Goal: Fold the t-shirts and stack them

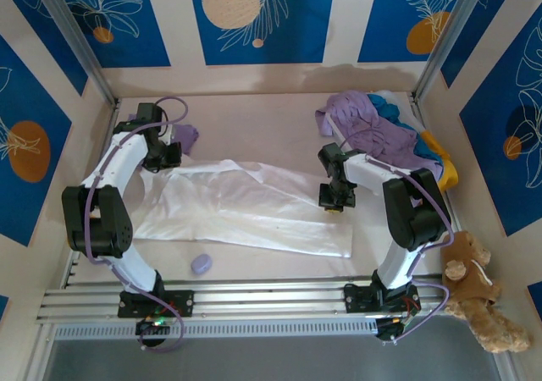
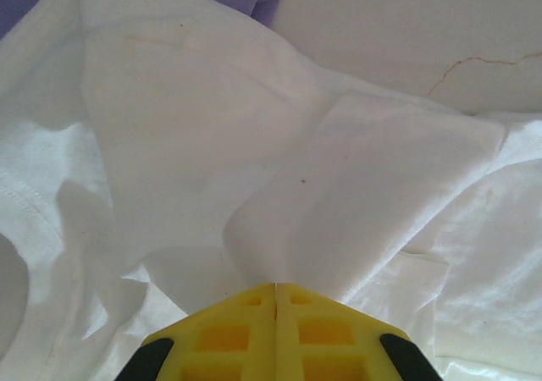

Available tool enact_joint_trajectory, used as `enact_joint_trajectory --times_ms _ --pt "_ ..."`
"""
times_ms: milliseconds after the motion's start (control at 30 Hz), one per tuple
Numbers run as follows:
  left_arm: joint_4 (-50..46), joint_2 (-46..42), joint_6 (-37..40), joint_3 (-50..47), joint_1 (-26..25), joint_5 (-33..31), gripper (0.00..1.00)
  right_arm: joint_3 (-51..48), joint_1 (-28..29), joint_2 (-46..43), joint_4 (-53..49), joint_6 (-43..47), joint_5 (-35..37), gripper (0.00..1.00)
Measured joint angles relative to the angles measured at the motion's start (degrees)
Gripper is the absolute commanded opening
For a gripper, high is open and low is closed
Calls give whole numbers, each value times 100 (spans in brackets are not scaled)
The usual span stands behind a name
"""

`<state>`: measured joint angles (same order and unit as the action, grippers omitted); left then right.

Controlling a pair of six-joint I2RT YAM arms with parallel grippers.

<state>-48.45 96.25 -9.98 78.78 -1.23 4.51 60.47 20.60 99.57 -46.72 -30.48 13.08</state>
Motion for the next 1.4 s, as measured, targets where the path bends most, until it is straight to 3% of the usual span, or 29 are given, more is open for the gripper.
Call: enact_joint_trajectory --times_ms 633,1067,1167,1267,1400 --pt "-404 -170 111 391 90 -22 0 70 -466 -885 -815 146 352 0" --pt "-789 -170 153 323 103 20 0 -236 -627 -807 -968 116 293 0" --pt "-876 -160 151 179 103 50 0 -243 -682 -772 -973 59 236 6" --pt "-1005 -94 151 120 107 39 0 -247 -697 -699 -975 42 210 18" --pt "-1108 -26 142 107 109 -9 16 -247 -697 -675 -1088 44 192 34"
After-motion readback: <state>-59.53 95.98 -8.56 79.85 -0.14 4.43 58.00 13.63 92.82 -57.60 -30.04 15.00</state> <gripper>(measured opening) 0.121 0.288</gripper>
